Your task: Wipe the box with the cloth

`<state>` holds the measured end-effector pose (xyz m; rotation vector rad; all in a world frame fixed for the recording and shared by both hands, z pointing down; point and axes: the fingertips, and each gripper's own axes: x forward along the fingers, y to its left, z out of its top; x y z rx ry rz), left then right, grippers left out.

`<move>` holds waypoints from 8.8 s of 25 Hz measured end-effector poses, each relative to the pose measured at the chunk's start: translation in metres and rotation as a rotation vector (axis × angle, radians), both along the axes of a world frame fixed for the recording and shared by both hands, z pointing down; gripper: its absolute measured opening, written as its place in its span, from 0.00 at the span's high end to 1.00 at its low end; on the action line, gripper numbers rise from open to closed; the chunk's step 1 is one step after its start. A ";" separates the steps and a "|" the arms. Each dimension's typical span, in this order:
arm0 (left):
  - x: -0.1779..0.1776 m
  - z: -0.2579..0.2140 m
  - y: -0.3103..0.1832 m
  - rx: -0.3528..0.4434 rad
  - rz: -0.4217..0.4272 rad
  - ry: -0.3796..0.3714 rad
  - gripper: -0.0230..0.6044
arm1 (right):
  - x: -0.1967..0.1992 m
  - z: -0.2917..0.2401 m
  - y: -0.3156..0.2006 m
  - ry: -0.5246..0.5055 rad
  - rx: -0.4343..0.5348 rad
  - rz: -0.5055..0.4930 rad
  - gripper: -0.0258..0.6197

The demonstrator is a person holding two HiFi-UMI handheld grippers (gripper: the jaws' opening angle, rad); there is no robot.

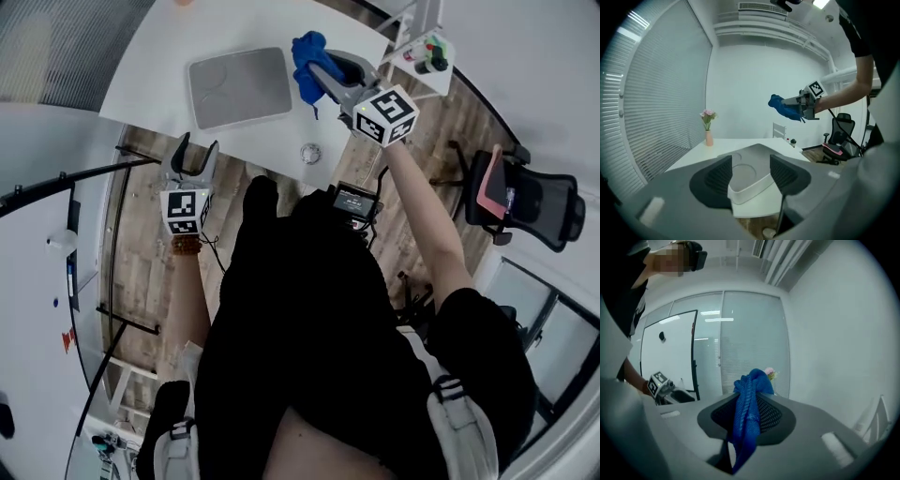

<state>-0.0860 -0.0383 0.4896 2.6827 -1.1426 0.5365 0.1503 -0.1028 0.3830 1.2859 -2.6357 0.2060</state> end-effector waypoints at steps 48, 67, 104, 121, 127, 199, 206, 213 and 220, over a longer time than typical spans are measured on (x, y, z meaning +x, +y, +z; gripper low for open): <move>0.024 0.120 -0.051 -0.159 0.047 -0.228 0.28 | -0.041 0.229 -0.069 0.380 -0.350 -0.236 0.79; 0.025 0.123 -0.050 -0.151 -0.002 -0.244 0.28 | -0.051 0.230 0.005 0.355 -0.357 -0.267 0.79; 0.027 0.125 -0.051 -0.179 0.062 -0.352 0.29 | -0.036 0.227 -0.106 0.475 -0.245 -0.142 0.77; 0.027 0.126 -0.052 -0.175 0.049 -0.344 0.29 | -0.063 0.236 -0.092 0.540 -0.337 -0.406 0.77; 0.026 0.126 -0.052 -0.172 0.047 -0.342 0.29 | -0.080 0.237 -0.067 0.606 -0.312 -0.532 0.78; 0.026 0.125 -0.051 -0.150 0.014 -0.316 0.28 | -0.132 0.232 -0.098 0.492 -0.302 -0.431 0.79; 0.027 0.126 -0.051 -0.160 0.014 -0.317 0.28 | -0.138 0.231 -0.060 0.510 -0.312 -0.520 0.79; 0.027 0.125 -0.050 -0.157 0.007 -0.319 0.28 | -0.144 0.229 -0.027 0.510 -0.310 -0.599 0.79; 0.028 0.126 -0.051 -0.152 0.003 -0.323 0.28 | -0.149 0.229 0.006 0.519 -0.344 -0.708 0.79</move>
